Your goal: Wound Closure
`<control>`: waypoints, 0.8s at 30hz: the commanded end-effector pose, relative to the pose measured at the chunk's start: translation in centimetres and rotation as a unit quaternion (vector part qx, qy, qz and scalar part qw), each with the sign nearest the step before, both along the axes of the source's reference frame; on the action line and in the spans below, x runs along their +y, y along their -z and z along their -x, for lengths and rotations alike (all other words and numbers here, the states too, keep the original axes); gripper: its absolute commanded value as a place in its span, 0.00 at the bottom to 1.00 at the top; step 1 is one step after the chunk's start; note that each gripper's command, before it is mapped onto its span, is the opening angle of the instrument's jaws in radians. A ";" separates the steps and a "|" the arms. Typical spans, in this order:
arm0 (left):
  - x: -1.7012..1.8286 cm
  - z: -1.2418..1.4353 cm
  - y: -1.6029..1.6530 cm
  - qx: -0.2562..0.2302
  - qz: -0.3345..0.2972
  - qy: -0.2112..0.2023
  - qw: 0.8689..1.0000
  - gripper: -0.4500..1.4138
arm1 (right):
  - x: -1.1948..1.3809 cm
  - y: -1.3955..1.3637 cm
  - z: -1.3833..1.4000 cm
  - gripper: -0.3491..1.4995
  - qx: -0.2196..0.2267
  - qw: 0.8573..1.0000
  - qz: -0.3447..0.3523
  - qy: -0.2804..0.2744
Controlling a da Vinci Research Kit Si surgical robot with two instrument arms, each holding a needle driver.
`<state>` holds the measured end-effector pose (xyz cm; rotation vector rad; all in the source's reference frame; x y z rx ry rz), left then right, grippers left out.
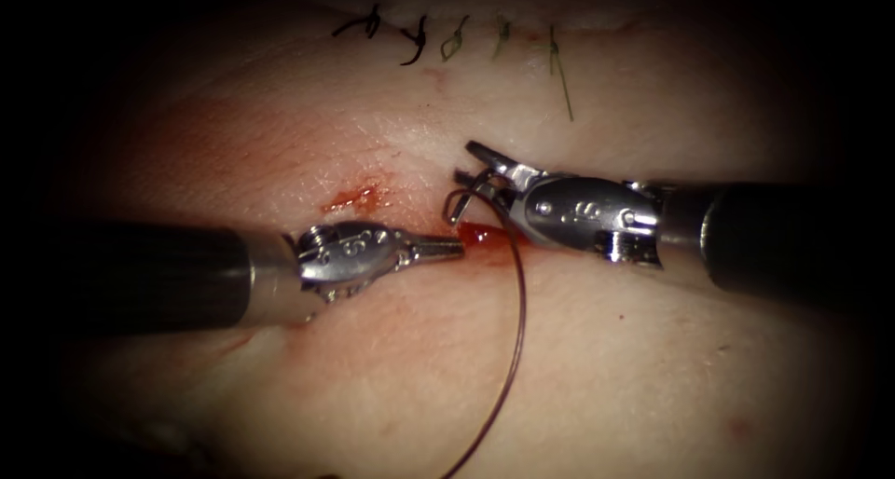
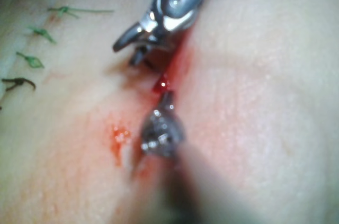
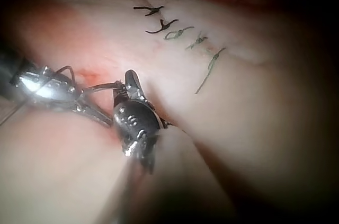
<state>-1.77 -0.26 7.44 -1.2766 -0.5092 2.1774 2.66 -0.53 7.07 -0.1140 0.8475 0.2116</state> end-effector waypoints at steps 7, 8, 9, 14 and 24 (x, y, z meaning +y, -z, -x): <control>-0.04 0.04 -0.06 -0.001 -0.001 -0.001 1.000 0.21 | -0.19 -0.19 -0.07 0.00 -0.010 1.000 -0.018 0.021; -0.04 0.04 -0.06 -0.001 -0.001 -0.001 1.000 0.21 | -0.19 -0.19 -0.07 0.00 -0.013 0.999 -0.021 0.021; -0.04 0.04 -0.06 -0.001 -0.001 -0.001 1.000 0.21 | -0.20 -0.19 -0.06 0.00 -0.014 0.999 -0.024 0.020; -0.04 0.04 -0.06 -0.001 -0.001 -0.001 1.000 0.21 | -0.24 -0.20 -0.04 0.00 -0.031 0.998 -0.045 0.018; -0.03 0.03 -0.06 -0.001 -0.001 -0.002 1.000 0.21 | -0.27 -0.20 0.05 0.00 -0.056 0.995 -0.082 0.009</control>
